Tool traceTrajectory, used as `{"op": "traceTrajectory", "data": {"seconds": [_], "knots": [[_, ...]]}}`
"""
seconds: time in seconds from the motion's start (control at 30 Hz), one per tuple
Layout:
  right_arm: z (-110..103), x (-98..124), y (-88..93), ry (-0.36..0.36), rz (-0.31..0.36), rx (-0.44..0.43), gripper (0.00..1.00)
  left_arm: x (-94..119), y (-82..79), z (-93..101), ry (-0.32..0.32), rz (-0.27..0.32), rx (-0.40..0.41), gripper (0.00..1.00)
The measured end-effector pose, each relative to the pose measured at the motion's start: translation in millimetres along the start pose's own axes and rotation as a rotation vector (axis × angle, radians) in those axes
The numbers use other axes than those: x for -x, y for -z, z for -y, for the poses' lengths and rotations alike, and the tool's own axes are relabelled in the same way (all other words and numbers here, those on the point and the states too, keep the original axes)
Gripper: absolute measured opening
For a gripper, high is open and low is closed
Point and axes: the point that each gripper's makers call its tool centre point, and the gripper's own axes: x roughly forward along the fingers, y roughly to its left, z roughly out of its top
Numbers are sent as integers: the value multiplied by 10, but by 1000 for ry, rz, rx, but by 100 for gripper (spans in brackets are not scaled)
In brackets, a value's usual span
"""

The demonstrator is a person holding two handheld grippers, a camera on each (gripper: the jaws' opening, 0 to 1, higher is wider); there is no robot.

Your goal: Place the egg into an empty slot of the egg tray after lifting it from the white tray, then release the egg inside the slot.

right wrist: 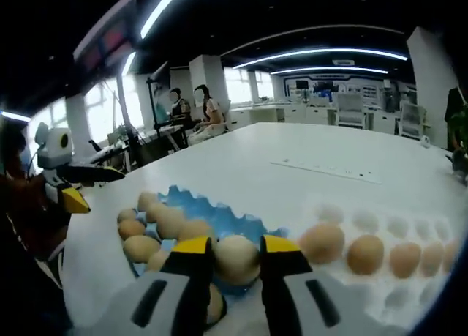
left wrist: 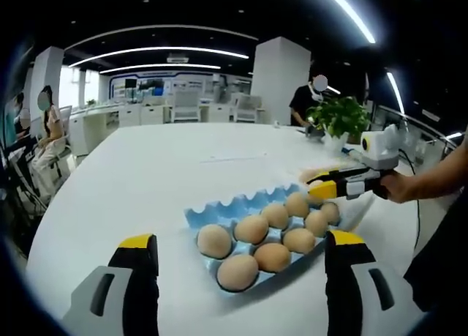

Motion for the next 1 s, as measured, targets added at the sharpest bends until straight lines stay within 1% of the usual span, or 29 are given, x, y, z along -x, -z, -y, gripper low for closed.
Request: {"op": "traceTrajectory", "data": {"seconds": [0.2, 0.23, 0.33, 0.37, 0.4, 0.47, 0.67, 0.8, 1.0], "knots": [[-3, -31, 66, -10, -31, -7, 25, -12, 6, 4, 4, 1, 10, 95], [-11, -40, 86, -18, -44, -23, 26, -13, 2, 5, 5, 2, 10, 95], [-30, -44, 137, -29, -68, -29, 26, -13, 6, 0, 2, -1, 6, 94], [-36, -41, 117, -27, -56, -58, 26, -13, 5, 0, 3, -1, 7, 94], [-33, -41, 121, -29, -58, -47, 26, -13, -4, 4, 4, 4, 8, 94], [-29, -49, 129, -32, -62, -68, 26, -15, -14, 9, 7, 7, 10, 94], [-13, -56, 130, -32, -69, -45, 26, -26, -16, 24, 10, 3, 7, 93], [-9, -64, 130, -33, -72, -40, 24, -25, -18, 25, 10, 3, 6, 92], [-15, -82, 121, -34, -66, -40, 24, -22, -21, 11, 5, 4, 5, 92]]}}
